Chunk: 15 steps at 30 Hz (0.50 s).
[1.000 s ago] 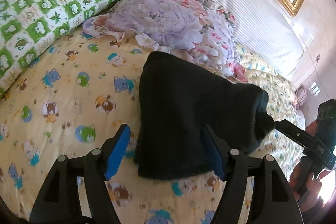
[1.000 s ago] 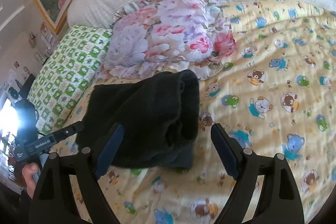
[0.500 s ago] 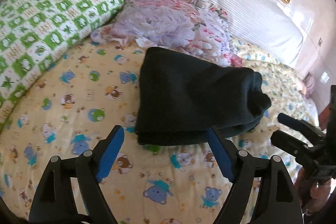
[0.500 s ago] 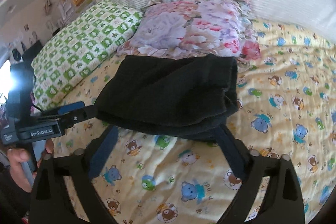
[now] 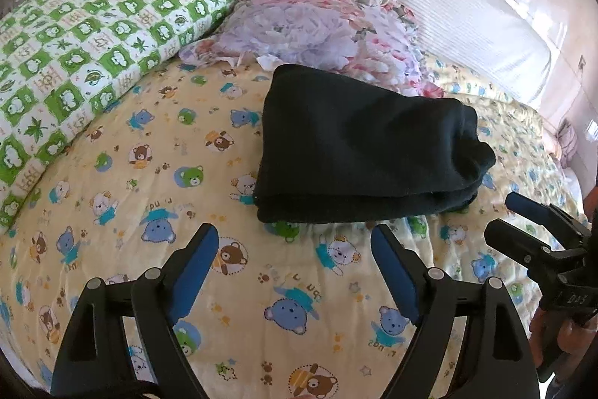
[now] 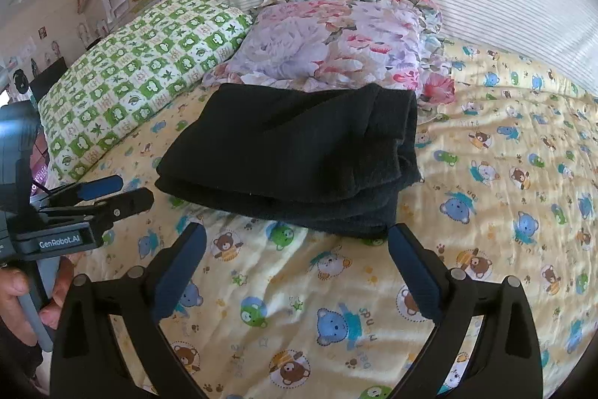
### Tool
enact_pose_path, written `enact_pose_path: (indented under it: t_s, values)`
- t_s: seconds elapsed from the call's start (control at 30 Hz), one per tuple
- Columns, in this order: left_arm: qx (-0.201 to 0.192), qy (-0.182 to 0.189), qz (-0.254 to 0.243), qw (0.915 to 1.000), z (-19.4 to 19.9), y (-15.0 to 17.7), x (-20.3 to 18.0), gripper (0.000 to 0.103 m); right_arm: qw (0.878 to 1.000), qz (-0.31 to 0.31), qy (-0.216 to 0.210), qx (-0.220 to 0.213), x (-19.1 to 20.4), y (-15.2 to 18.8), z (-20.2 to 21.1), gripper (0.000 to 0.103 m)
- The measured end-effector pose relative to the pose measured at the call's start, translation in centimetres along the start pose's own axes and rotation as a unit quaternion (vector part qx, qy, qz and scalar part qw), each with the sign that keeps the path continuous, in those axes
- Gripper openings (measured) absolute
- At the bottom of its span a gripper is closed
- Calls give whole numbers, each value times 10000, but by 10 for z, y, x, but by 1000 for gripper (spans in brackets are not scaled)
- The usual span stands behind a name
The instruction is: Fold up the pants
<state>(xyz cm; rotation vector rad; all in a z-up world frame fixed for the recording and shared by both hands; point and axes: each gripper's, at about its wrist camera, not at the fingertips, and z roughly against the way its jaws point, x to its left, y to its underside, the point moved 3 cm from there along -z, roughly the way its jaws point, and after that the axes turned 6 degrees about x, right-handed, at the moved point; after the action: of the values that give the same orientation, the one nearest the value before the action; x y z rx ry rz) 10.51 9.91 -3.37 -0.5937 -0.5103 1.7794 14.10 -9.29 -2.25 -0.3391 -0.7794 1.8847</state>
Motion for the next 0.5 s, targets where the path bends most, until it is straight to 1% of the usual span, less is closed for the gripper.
enact_pose_path:
  t_s: [0.2, 0.33, 0.5]
  values:
    - [-16, -129, -103, 9999, -3, 3, -5, 84, 9999, -56, -62, -74, 1, 3, -6, 98]
    - [-67, -284, -208, 9994, -2, 4, -7, 85, 10000, 11, -49, -38, 3, 4, -9, 98]
    - [-64, -388, -290, 9988, -4, 5, -7, 85, 10000, 58, -17, 7, 2, 4, -13, 98]
